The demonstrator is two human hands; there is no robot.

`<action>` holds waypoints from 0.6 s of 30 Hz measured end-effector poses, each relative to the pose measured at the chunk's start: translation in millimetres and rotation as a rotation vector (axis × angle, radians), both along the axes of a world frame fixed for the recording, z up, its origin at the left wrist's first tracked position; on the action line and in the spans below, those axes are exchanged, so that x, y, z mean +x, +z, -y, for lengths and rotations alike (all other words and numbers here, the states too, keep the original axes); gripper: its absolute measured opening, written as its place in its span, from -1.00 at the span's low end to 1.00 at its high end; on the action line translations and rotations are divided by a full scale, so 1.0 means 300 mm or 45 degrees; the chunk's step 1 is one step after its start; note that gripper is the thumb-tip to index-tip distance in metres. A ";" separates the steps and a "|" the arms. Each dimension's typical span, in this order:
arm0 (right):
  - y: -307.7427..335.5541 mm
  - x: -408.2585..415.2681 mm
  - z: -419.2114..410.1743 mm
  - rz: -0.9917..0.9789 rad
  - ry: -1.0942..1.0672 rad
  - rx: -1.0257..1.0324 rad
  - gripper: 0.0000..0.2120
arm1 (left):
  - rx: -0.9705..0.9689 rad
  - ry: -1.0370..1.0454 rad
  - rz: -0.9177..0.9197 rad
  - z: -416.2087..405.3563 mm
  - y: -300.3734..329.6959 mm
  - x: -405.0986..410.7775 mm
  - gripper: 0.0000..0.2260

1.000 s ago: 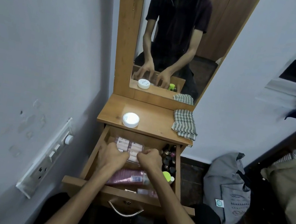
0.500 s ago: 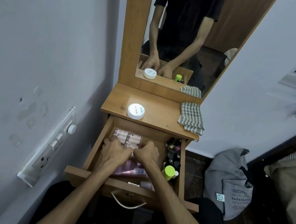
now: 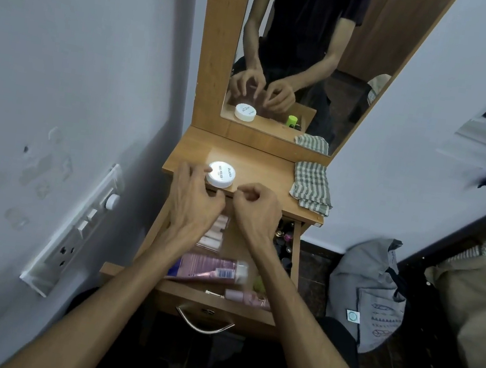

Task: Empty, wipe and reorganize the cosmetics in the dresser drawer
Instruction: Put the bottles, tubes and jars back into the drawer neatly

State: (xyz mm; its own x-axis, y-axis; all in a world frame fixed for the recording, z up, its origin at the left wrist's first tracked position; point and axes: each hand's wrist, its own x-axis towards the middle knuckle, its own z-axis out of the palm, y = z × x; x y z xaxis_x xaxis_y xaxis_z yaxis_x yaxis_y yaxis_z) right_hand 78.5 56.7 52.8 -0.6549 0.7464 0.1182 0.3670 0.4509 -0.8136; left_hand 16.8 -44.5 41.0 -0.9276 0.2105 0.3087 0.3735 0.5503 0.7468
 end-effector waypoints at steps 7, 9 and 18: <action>0.043 -0.082 -0.062 0.045 0.184 -0.027 -0.63 | -0.275 -0.099 -0.013 -0.076 0.029 -0.142 -0.31; 0.045 -0.097 -0.070 0.080 0.234 -0.061 -0.61 | -0.322 -0.134 -0.003 -0.092 0.026 -0.158 -0.39; 0.036 -0.049 -0.103 0.068 0.320 -0.060 -0.63 | -0.128 -0.227 0.035 -0.071 0.014 -0.091 -0.44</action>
State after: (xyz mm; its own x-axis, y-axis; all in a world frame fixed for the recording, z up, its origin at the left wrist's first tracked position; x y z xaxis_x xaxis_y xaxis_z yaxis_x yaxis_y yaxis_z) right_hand 63.8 87.7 63.7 -0.8250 0.5631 0.0476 0.2911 0.4957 -0.8183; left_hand -10.5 -23.3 45.3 -0.8806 0.4009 0.2527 0.4518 0.5494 0.7028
